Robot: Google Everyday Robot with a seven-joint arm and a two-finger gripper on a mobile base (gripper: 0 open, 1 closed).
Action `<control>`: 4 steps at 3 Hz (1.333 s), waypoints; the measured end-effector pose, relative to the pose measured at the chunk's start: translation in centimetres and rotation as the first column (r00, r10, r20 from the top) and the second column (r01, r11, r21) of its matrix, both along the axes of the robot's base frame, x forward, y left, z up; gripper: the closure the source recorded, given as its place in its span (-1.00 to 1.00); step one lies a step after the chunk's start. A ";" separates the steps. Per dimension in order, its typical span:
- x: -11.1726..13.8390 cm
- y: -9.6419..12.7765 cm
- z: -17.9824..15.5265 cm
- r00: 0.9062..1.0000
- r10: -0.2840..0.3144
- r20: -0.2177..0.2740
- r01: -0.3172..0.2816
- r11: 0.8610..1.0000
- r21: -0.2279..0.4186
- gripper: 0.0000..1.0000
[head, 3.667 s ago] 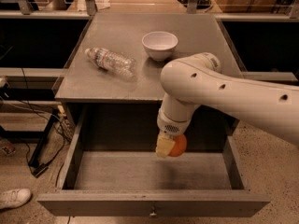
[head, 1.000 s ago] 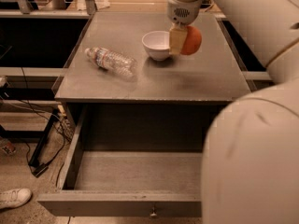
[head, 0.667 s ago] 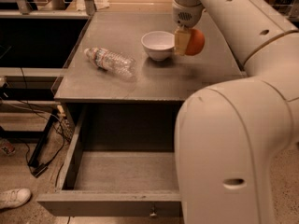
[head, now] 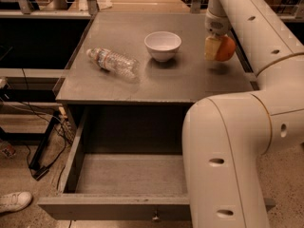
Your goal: Pick orange from top drawer and place on counter
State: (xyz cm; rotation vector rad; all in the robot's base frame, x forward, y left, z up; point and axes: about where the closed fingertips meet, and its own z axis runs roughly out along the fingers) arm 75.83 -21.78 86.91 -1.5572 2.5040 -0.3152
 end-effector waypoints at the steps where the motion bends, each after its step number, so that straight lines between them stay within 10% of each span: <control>1: -0.9 -5.3 -1.1 0.997 -0.071 -0.003 0.071 0.997 0.004 1.00; 3: -2.6 -8.1 -1.8 0.996 -0.090 -0.020 0.092 0.992 0.085 1.00; 4: -4.3 -4.3 1.5 0.999 0.049 -0.006 -0.047 0.980 0.195 1.00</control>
Offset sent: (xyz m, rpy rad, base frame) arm -0.0374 -0.1303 -0.0022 0.1631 0.1542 -0.1340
